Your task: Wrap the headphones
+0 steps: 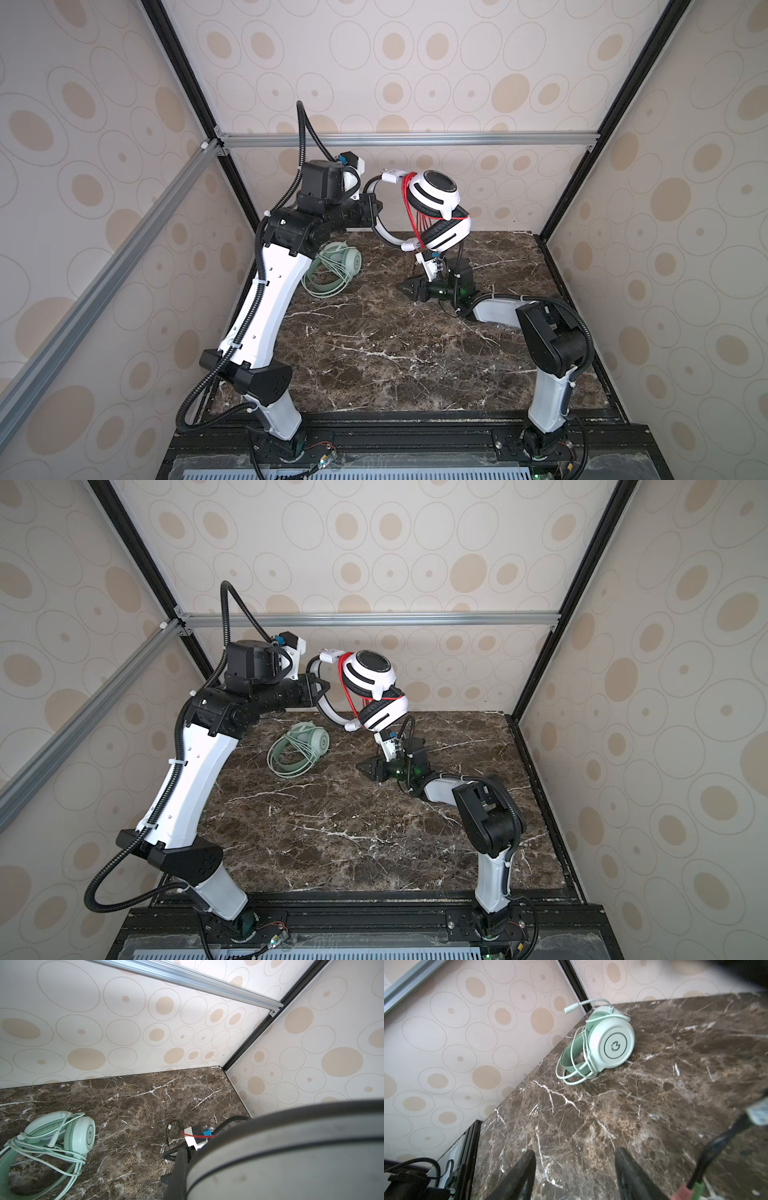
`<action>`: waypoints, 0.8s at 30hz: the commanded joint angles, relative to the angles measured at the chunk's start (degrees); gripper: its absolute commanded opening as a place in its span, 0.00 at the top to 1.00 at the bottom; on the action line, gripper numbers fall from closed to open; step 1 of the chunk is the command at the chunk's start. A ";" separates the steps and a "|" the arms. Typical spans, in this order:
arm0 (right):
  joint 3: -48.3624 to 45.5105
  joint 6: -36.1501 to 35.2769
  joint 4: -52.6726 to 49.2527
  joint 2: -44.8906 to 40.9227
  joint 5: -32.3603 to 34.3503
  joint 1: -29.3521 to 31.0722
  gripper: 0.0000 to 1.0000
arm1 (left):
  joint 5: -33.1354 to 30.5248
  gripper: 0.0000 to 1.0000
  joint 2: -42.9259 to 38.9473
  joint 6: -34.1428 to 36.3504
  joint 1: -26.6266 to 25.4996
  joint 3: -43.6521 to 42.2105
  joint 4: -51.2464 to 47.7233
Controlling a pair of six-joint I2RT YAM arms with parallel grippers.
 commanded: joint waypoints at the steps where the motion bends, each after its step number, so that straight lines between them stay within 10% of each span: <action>1: 1.79 -1.21 -0.37 0.57 3.36 -0.18 0.36 | 1.87 1.00 -2.53 -1.51 0.17 2.11 3.57; 24: -3.10 -1.14 -1.56 -1.53 4.19 -2.98 0.31 | 2.27 1.00 -2.09 -1.77 0.11 2.55 3.85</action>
